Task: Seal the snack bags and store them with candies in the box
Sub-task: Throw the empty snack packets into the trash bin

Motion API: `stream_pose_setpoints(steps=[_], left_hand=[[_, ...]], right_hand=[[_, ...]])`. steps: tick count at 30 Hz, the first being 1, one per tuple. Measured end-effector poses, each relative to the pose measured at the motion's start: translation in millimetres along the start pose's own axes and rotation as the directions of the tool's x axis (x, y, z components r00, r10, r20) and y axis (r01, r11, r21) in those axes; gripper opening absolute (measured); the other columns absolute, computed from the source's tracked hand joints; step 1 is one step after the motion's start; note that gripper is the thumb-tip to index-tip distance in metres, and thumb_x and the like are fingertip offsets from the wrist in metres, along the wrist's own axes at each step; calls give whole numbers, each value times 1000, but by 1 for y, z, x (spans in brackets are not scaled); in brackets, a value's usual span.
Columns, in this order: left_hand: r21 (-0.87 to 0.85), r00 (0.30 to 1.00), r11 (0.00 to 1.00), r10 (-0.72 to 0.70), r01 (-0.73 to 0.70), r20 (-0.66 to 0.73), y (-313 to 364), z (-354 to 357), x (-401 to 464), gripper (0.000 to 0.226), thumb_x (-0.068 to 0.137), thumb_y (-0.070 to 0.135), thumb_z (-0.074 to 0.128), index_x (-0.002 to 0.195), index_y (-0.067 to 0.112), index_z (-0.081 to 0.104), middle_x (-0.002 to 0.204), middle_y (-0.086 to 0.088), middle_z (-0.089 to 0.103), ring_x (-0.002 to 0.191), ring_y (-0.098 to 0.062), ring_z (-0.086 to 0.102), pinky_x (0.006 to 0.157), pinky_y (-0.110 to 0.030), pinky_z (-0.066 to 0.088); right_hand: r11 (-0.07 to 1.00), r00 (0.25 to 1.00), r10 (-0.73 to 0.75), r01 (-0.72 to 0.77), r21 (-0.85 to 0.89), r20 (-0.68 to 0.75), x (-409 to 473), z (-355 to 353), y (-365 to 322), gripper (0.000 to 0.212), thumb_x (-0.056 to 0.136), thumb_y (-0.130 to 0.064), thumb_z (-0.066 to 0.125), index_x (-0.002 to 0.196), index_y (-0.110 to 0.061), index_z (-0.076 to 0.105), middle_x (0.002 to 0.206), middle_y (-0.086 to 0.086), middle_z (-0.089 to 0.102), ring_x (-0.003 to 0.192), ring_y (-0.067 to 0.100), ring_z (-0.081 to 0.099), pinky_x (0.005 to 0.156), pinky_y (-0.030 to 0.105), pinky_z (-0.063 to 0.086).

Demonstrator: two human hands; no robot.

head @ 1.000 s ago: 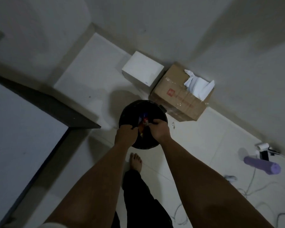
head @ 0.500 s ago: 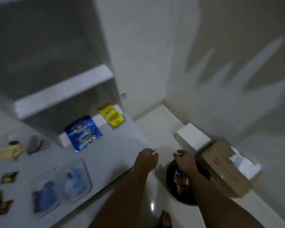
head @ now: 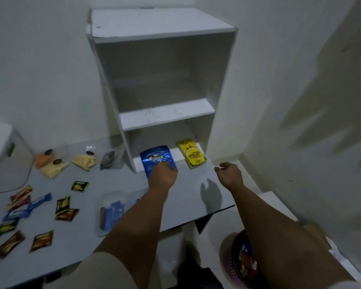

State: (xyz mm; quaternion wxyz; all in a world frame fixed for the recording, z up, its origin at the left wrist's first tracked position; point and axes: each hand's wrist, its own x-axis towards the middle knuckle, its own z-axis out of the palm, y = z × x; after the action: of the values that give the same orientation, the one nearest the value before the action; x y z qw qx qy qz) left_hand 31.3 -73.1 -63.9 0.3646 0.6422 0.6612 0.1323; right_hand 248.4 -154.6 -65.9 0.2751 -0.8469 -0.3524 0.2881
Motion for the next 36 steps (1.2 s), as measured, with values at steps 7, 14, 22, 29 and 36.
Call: stream_pose_setpoints(steps=[7, 14, 22, 29, 36], left_hand=[[-21, 991, 994, -113, 112, -75, -45, 2, 68, 34, 92, 28, 58, 123, 16, 65, 122, -12, 67, 112, -33, 64, 89, -36, 50], [-37, 949, 951, -310, 308, -55, -74, 32, 139, 43, 85, 31, 57, 124, 15, 63, 115, -17, 67, 104, -38, 66, 87, -45, 57], [-33, 868, 869, -495, 494, -48, -75, 56, 174, 70, 84, 36, 70, 144, 16, 41, 135, -18, 53, 118, -42, 56, 96, -51, 51], [-51, 825, 832, -555, 553, -108, -74, 63, 187, 83, 80, 48, 77, 143, 18, 33, 138, -18, 47, 125, -44, 49, 97, -58, 48], [-239, 782, 782, -612, 575, -121, -81, 77, 195, 66, 79, 32, 79, 127, 18, 35, 124, -19, 63, 112, -43, 62, 92, -55, 55]], right_hand=[[996, 996, -40, 46, -76, 80, 72, 57, -26, 39, 95, -28, 64, 128, -6, 67, 121, 19, 72, 120, 37, 63, 97, 33, 46], [992, 983, 115, -105, -76, 143, 154, 101, -31, 53, 85, -32, 69, 130, -7, 58, 124, 23, 66, 114, 42, 62, 91, 39, 49], [957, 956, 278, -269, -110, 87, 209, 113, -27, 79, 79, -60, 73, 137, -15, 45, 136, 18, 48, 130, 42, 47, 103, 51, 43], [945, 935, 325, -314, -95, 140, 230, 118, -23, 100, 47, -81, 68, 122, -17, 50, 122, 11, 60, 116, 36, 60, 96, 50, 53], [940, 913, 340, -333, -70, 226, 235, 149, -16, 87, 54, -72, 76, 120, -18, 55, 114, 10, 66, 102, 33, 65, 87, 41, 56]])
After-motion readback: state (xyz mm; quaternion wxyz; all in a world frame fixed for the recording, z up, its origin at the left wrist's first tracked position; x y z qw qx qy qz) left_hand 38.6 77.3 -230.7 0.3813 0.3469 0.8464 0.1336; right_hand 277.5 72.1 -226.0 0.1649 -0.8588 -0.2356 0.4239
